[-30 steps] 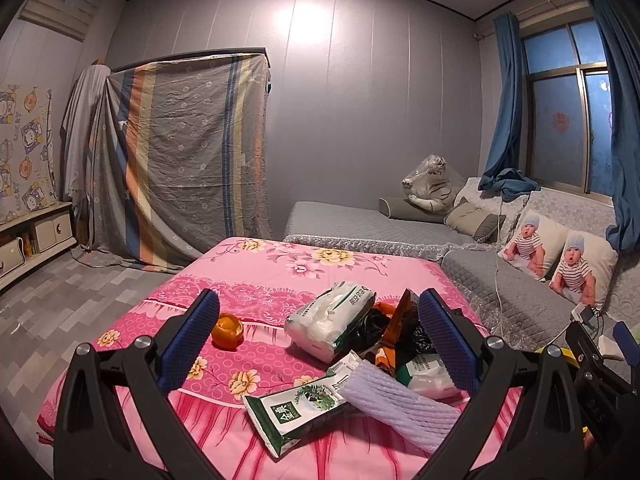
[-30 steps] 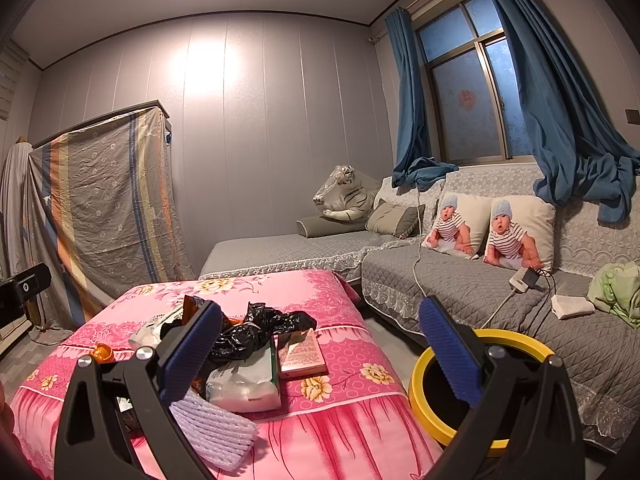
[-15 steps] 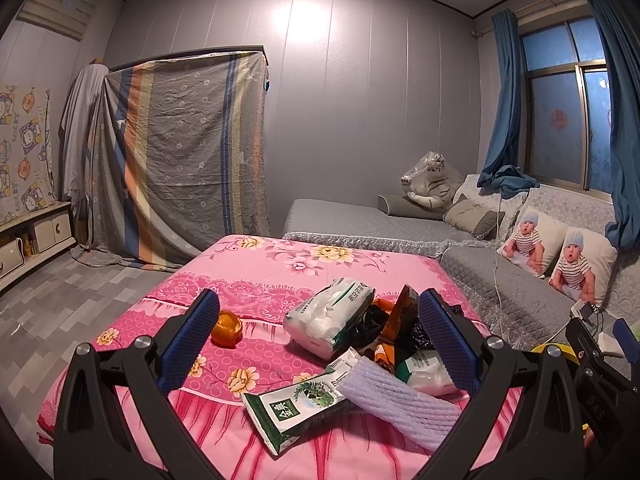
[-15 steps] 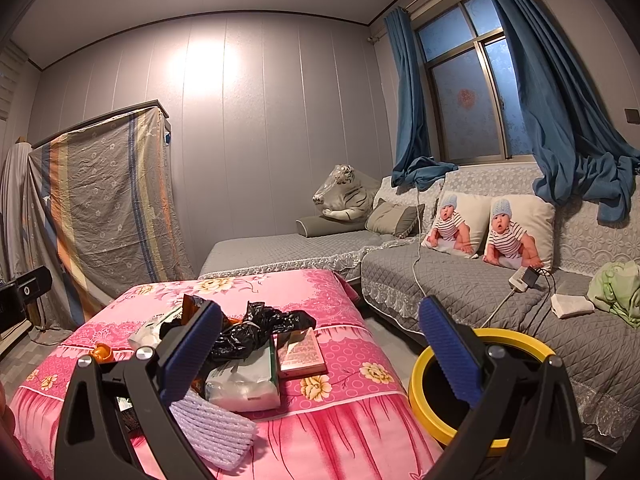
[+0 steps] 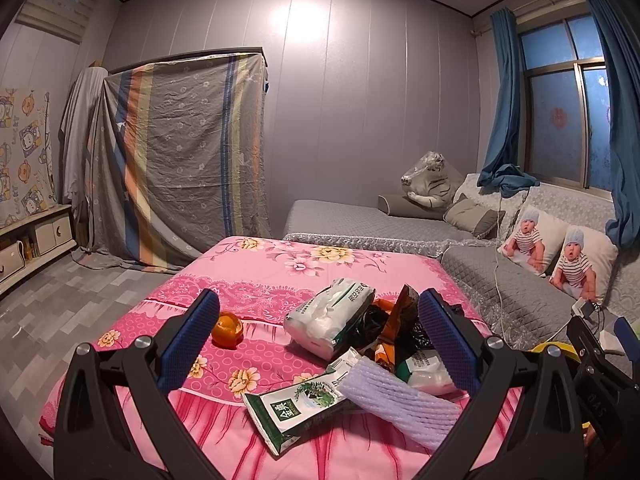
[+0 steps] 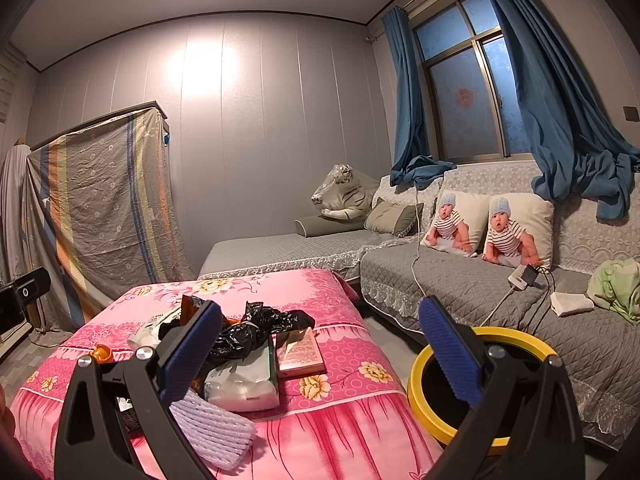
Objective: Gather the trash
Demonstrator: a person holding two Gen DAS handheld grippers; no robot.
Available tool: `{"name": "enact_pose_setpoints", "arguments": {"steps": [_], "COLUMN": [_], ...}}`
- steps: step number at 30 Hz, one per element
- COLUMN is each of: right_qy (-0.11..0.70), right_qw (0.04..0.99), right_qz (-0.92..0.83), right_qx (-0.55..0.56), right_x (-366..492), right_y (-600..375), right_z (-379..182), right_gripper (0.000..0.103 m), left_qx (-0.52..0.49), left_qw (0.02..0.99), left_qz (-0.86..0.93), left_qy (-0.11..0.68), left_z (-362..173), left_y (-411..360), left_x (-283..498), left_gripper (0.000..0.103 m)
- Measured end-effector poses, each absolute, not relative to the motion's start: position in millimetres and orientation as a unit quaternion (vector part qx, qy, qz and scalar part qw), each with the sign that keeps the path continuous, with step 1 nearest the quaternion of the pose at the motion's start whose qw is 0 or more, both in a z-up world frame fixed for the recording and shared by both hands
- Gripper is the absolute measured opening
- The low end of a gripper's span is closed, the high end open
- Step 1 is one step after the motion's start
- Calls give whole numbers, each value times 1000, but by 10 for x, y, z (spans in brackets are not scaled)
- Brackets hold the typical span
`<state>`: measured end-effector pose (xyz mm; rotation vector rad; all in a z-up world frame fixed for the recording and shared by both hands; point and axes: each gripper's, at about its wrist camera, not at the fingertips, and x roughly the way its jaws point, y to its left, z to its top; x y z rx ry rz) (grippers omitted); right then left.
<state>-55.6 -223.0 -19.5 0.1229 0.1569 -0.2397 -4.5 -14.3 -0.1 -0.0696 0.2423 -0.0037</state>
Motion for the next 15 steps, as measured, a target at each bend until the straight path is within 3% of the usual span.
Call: {"name": "enact_pose_setpoints", "arguments": {"steps": [6, 15], "right_qy": [82, 93], "right_qw": [988, 985], "right_qz": [-115, -122], "right_qx": [64, 73], "right_x": [-546, -480], "right_y": [-2254, -2285], "right_z": [-187, -197], "right_gripper": [95, 95], "left_qx": [4, 43], "left_qw": [988, 967], "left_qz": [-51, -82], "left_qy": [147, 238], "left_z": [4, -251], "left_y": [-57, 856], "left_x": [142, 658], "left_gripper": [95, 95]}}
